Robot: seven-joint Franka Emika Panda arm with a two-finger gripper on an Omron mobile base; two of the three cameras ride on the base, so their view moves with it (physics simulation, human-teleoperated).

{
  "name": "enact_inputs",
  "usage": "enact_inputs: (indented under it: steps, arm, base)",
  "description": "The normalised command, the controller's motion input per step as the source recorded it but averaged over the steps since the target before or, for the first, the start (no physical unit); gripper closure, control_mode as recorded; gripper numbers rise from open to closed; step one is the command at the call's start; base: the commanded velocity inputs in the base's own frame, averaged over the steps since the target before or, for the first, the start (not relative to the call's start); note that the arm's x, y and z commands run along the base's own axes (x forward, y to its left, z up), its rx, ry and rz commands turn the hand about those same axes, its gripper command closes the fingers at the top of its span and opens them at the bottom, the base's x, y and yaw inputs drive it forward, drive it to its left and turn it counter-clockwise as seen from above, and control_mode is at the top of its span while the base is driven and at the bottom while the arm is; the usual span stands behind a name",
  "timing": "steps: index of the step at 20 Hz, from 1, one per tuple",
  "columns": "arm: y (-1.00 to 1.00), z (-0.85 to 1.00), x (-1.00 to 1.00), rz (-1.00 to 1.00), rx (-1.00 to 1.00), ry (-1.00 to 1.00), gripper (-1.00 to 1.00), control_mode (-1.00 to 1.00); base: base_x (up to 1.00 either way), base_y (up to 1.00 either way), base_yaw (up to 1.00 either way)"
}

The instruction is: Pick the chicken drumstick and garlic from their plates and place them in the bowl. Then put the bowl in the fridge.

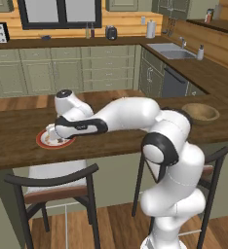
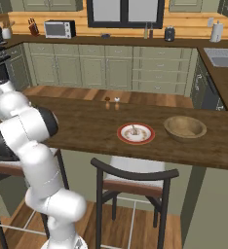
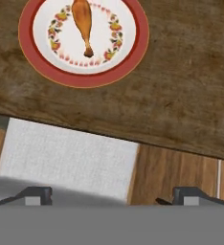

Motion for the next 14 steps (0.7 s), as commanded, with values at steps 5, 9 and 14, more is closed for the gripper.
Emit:
enact_inputs:
  steps: [5, 9, 14]
  arm:
    - [0.07, -0.20, 0.38, 0.00, 0.01, 0.00, -1.00, -1.00]
    - [0.11, -0.13, 0.45, 0.01, 0.00, 0.00, -1.00, -1.00]
    - [0.27, -0.21, 0.51, 0.00, 0.00, 0.00, -1.00, -1.00]
  base:
    - [0.00, 0.00, 0.00]
    - [0.00, 0.00, 0.00]
    - [0.00, 0.00, 0.00]
